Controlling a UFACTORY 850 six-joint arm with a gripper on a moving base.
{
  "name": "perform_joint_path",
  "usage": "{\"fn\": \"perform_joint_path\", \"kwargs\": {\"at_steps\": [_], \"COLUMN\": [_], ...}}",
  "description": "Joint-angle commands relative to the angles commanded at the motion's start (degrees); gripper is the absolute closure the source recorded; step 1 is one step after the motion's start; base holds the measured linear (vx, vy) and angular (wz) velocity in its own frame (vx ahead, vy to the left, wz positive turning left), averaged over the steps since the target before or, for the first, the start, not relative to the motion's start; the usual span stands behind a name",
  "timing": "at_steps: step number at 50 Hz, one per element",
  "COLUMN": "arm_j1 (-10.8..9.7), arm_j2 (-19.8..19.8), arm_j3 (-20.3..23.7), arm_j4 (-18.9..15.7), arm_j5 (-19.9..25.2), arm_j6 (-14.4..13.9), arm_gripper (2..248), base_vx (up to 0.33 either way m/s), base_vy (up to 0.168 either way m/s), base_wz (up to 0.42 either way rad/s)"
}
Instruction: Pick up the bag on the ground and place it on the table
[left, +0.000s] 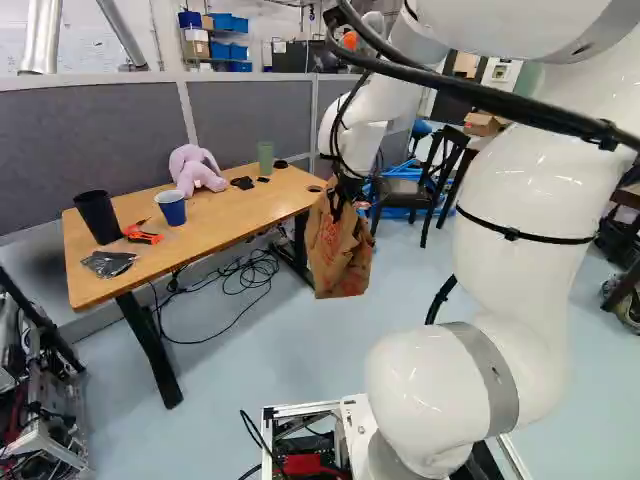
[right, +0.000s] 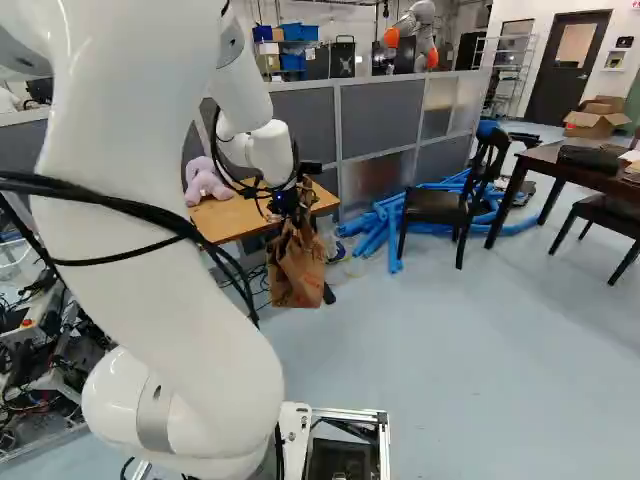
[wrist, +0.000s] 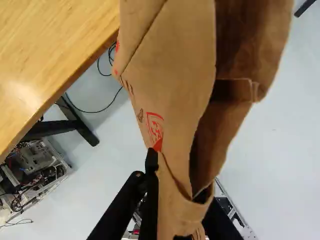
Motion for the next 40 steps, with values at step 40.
{"fn": "perform_joint_path", "kwargs": {"at_steps": [40], "arm_j1": [-0.04], "arm_j2": [6.41], "arm_j3": [-0.56], "arm_j4": [0.0], "arm_j5": [-13.38], "arm_j6": [0.0], "arm_gripper": [232], "base_vx": [0.0], "base_vy": [0.0], "base_wz": [0.0]}}
